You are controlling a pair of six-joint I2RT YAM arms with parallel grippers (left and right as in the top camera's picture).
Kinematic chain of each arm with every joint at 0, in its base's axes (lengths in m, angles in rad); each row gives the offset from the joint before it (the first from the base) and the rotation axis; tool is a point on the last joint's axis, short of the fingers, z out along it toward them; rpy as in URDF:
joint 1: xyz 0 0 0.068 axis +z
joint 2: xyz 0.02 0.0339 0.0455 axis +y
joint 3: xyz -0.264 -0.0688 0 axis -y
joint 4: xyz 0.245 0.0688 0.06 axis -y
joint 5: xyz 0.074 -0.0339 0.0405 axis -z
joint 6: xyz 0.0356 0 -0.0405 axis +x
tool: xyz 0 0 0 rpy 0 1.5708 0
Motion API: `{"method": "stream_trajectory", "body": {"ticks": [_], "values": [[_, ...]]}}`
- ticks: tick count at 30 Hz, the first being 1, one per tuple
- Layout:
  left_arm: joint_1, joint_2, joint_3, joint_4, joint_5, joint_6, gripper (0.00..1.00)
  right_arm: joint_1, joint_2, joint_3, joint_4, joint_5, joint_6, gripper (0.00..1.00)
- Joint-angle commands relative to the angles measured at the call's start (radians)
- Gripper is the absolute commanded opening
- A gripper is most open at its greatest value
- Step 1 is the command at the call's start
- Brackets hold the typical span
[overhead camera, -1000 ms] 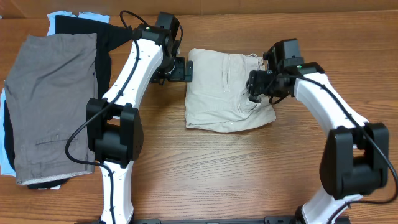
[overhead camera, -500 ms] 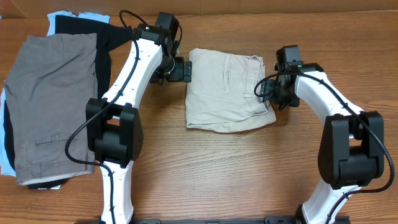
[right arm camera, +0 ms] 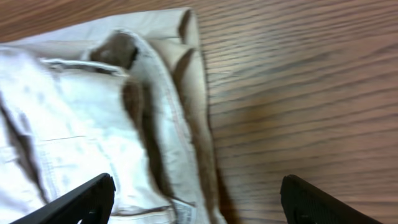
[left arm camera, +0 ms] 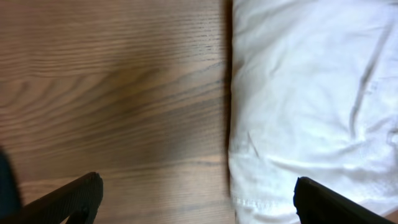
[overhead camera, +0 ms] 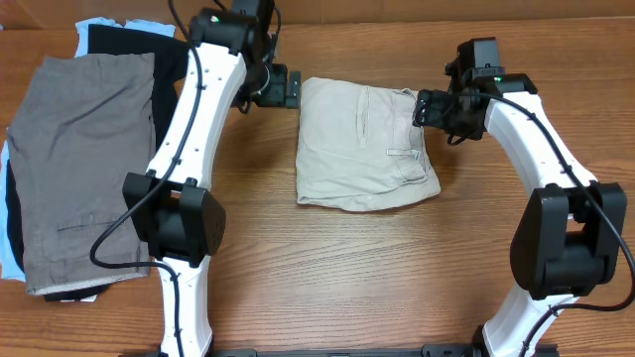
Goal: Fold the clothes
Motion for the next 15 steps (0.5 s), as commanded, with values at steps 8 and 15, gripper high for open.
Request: {"method": "stream_trajectory", "body": {"ticks": [8,15], "values": [[0.007,-0.039,0.372,-0.28,-0.009,0.063,1.0,-0.002,0.146,0.011,0.003,-0.179,-0.005,0.96],[-0.001,-0.13,0.496,-0.287,0.055,0.063,1.0,-0.001,0.175,-0.006,0.019,-0.234,-0.004,0.93]]}}
